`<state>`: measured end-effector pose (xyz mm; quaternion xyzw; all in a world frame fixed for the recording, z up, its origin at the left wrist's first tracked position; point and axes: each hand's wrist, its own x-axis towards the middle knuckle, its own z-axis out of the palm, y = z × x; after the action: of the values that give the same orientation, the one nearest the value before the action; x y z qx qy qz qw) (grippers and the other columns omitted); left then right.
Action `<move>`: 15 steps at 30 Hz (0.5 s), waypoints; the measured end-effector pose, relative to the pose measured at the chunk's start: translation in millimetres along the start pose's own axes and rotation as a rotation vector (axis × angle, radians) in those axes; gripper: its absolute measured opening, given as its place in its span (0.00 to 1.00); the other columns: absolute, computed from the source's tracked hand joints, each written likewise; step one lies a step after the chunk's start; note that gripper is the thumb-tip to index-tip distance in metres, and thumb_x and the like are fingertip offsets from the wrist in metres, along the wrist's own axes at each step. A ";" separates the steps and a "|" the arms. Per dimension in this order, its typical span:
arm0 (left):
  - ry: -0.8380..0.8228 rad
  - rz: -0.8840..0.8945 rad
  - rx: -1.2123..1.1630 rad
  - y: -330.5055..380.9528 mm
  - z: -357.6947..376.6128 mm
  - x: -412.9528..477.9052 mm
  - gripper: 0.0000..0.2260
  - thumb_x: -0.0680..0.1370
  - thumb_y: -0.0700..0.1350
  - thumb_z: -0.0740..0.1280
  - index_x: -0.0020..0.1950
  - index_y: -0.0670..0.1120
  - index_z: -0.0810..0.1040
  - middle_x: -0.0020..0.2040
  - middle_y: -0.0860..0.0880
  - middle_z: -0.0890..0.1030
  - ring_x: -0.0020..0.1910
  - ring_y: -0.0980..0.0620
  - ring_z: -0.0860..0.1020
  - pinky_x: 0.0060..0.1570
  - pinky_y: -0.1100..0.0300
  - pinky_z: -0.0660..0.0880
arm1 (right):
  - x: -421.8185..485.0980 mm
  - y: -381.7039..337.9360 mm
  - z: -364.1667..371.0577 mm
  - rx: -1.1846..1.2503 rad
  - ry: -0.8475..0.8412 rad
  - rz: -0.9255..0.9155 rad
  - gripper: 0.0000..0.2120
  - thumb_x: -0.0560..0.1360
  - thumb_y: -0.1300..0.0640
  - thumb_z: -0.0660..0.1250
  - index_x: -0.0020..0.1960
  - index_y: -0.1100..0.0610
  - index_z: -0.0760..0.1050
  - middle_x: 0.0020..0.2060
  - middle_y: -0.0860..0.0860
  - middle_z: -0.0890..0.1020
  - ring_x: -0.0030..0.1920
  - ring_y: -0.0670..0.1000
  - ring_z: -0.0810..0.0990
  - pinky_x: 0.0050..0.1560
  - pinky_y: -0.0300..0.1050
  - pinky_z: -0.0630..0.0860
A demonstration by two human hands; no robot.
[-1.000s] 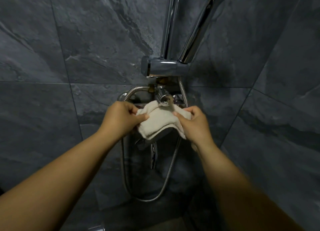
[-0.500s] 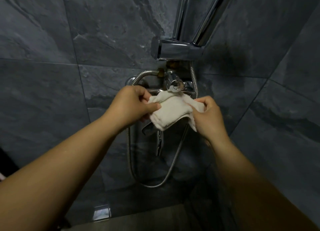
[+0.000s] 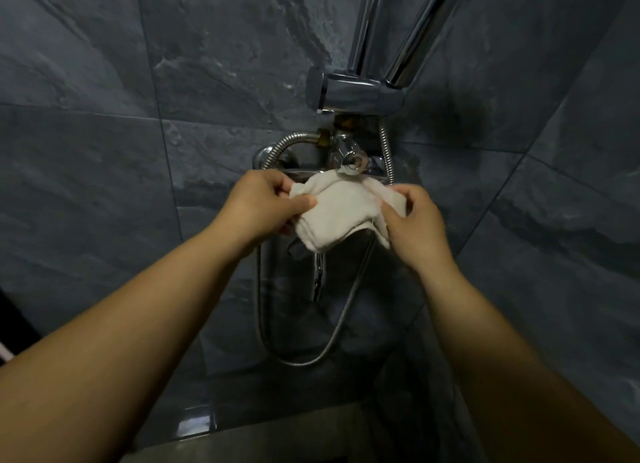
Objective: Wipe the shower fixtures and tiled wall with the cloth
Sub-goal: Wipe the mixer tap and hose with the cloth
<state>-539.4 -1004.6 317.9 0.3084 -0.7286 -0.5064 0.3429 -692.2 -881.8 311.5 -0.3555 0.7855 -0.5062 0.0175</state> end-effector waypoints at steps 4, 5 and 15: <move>-0.069 0.025 -0.048 0.4 -13.7 -2.7 0.04 0.72 0.40 0.72 0.42 0.43 0.78 0.35 0.46 0.79 0.27 0.57 0.76 0.25 0.66 0.74 | -19.2 -32.3 12.3 -0.094 0.125 -0.175 0.19 0.75 0.46 0.66 0.61 0.56 0.74 0.59 0.52 0.75 0.59 0.52 0.74 0.60 0.43 0.69; -0.100 0.028 -0.048 1.5 -15.9 -2.4 0.04 0.72 0.41 0.72 0.43 0.42 0.78 0.35 0.46 0.79 0.27 0.57 0.76 0.25 0.66 0.74 | -22.3 -37.4 23.0 -0.113 0.086 -0.127 0.24 0.73 0.41 0.66 0.62 0.55 0.74 0.58 0.52 0.77 0.58 0.52 0.75 0.58 0.44 0.71; 0.159 0.187 0.341 -23.1 -49.5 40.1 0.19 0.70 0.54 0.72 0.55 0.45 0.76 0.55 0.45 0.76 0.53 0.47 0.76 0.52 0.56 0.72 | -47.1 -46.7 65.0 -0.364 0.302 -0.142 0.20 0.77 0.53 0.63 0.69 0.55 0.70 0.64 0.53 0.75 0.63 0.54 0.73 0.59 0.43 0.67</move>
<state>-520.0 -1069.5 316.0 0.3321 -0.7997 -0.3159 0.3878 -606.5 -916.5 301.9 -0.3272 0.8306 -0.4037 -0.2001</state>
